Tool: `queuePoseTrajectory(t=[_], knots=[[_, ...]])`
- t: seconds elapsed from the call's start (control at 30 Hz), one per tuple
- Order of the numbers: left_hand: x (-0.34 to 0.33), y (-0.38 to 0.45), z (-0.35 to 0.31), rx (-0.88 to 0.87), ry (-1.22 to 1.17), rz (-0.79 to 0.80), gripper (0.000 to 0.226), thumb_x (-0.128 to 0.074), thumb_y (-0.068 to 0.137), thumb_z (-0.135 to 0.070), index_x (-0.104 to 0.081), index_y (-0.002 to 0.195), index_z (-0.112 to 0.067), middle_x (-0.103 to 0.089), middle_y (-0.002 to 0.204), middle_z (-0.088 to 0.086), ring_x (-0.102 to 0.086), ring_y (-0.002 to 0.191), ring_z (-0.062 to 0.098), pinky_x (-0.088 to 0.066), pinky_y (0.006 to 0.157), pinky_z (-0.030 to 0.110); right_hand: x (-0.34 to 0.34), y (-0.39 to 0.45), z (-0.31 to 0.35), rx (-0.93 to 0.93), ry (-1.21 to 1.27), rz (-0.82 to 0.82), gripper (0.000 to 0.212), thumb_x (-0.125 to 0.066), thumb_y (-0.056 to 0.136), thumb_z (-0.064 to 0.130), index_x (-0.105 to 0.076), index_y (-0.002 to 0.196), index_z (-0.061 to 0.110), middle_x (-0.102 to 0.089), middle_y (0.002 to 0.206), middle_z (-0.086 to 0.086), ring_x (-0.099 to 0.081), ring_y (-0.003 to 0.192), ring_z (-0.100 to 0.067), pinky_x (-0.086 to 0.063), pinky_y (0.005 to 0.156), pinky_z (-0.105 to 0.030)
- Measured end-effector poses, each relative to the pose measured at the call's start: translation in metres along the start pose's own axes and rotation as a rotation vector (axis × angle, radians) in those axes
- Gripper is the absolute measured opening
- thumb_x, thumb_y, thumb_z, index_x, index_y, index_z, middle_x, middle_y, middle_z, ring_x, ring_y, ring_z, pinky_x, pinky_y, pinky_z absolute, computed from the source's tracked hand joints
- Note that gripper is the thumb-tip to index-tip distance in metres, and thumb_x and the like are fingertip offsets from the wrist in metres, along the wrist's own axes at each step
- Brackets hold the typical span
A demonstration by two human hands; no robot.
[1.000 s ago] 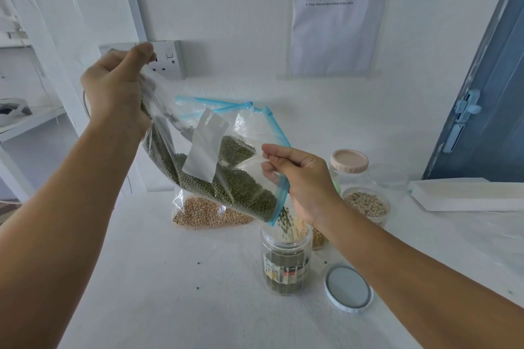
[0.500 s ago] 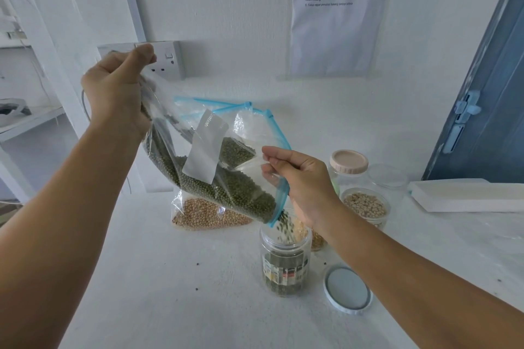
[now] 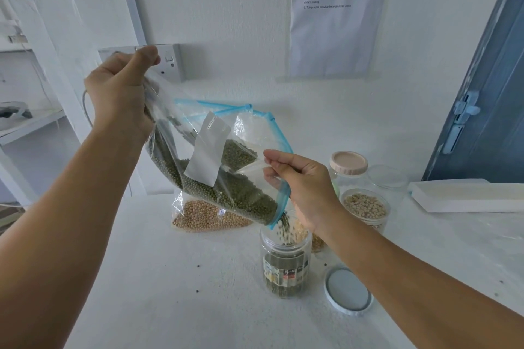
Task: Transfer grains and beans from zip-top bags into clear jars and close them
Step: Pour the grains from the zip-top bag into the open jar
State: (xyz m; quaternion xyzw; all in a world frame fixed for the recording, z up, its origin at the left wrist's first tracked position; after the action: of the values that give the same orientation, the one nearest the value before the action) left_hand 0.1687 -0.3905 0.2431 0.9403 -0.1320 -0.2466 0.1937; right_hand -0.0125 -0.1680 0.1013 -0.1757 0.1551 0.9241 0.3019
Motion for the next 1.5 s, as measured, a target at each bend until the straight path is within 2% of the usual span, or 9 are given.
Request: queuePoseTrajectory(t=[0.1,0.2,0.5,0.63,0.77,1.0,1.13,1.23,1.5], knots=[[-0.003,-0.003,0.0,-0.014,-0.011,0.01,0.025,-0.09,0.077,-0.019,-0.073,0.059,-0.02,-0.072,0.075,0.005,-0.049,0.058,0.021,-0.044,0.069,0.04,0.001,-0.001,-0.002,0.006,-0.01,-0.009,0.024,-0.063,0.096,-0.006,-0.081,0.103,0.009,-0.079,0.103,-0.009,-0.071,0.085,-0.016,-0.061,0.088,-0.029],[-0.004,-0.005,0.0,-0.022,-0.029,0.032,0.027,-0.09,0.078,-0.018,-0.071,0.059,-0.02,-0.076,0.078,0.004,-0.05,0.06,0.022,-0.045,0.071,0.042,0.001,-0.002,-0.002,0.006,-0.009,-0.009,0.025,-0.064,0.096,-0.006,-0.082,0.101,0.01,-0.079,0.103,-0.009,-0.071,0.086,-0.016,-0.061,0.09,-0.03],[-0.009,-0.012,-0.001,-0.049,-0.001,0.071,0.023,-0.089,0.08,-0.019,-0.076,0.06,-0.02,-0.073,0.07,0.0,-0.048,0.059,0.02,-0.041,0.07,0.041,0.004,-0.005,-0.006,0.0,0.008,-0.008,0.025,-0.063,0.096,-0.007,-0.082,0.102,0.009,-0.079,0.106,-0.011,-0.072,0.088,-0.017,-0.061,0.089,-0.029],[-0.01,-0.01,-0.005,-0.049,-0.005,0.075,0.025,-0.089,0.08,-0.018,-0.075,0.058,-0.02,-0.073,0.072,0.001,-0.048,0.058,0.021,-0.042,0.068,0.039,0.003,-0.003,-0.005,0.002,0.013,-0.006,0.026,-0.063,0.096,-0.007,-0.081,0.102,0.009,-0.079,0.106,-0.01,-0.071,0.088,-0.017,-0.061,0.088,-0.028],[-0.012,-0.009,-0.009,-0.055,0.004,0.073,0.025,-0.088,0.079,-0.018,-0.074,0.059,-0.02,-0.068,0.063,-0.001,-0.044,0.054,0.02,-0.039,0.063,0.036,0.002,-0.002,-0.003,0.008,0.009,-0.01,0.024,-0.062,0.097,-0.007,-0.08,0.106,0.006,-0.079,0.105,-0.01,-0.071,0.088,-0.017,-0.061,0.089,-0.029],[-0.013,-0.009,-0.01,-0.059,0.015,0.065,0.024,-0.089,0.079,-0.019,-0.073,0.06,-0.019,-0.064,0.061,-0.003,-0.045,0.055,0.021,-0.039,0.063,0.035,0.004,0.0,-0.004,0.009,0.005,-0.006,0.024,-0.062,0.097,-0.007,-0.08,0.107,0.006,-0.078,0.106,-0.012,-0.071,0.088,-0.017,-0.06,0.089,-0.029],[-0.015,-0.01,-0.01,-0.057,0.009,0.083,0.026,-0.087,0.081,-0.016,-0.07,0.061,-0.018,-0.071,0.071,0.001,-0.052,0.056,0.017,-0.043,0.064,0.034,0.005,-0.001,-0.005,0.005,0.008,-0.008,0.025,-0.062,0.097,-0.007,-0.08,0.105,0.008,-0.079,0.104,-0.011,-0.071,0.089,-0.017,-0.06,0.088,-0.028],[-0.015,-0.012,-0.009,-0.046,0.011,0.098,0.028,-0.087,0.081,-0.015,-0.071,0.059,-0.021,-0.075,0.083,0.006,-0.051,0.054,0.016,-0.042,0.058,0.031,0.005,-0.003,-0.005,0.01,0.013,-0.004,0.026,-0.062,0.097,-0.008,-0.081,0.102,0.01,-0.079,0.103,-0.01,-0.072,0.088,-0.017,-0.06,0.089,-0.028],[-0.016,-0.016,-0.012,-0.062,0.002,0.102,0.025,-0.085,0.084,-0.013,-0.07,0.064,-0.016,-0.071,0.08,0.004,-0.051,0.053,0.014,-0.043,0.06,0.03,0.007,-0.005,-0.006,0.024,0.021,0.015,0.027,-0.062,0.096,-0.008,-0.081,0.102,0.01,-0.079,0.105,-0.009,-0.074,0.094,-0.016,-0.06,0.09,-0.028]])
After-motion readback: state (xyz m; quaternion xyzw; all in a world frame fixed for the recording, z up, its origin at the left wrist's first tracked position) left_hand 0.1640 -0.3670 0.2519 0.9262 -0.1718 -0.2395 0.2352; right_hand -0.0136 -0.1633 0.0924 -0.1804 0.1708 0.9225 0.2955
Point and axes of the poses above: each hand's wrist, its own y-axis towards the middle knuckle, its own x-axis out of the back of the hand, z = x × y, the point moved 4 cm from there along y, towards the middle knuckle
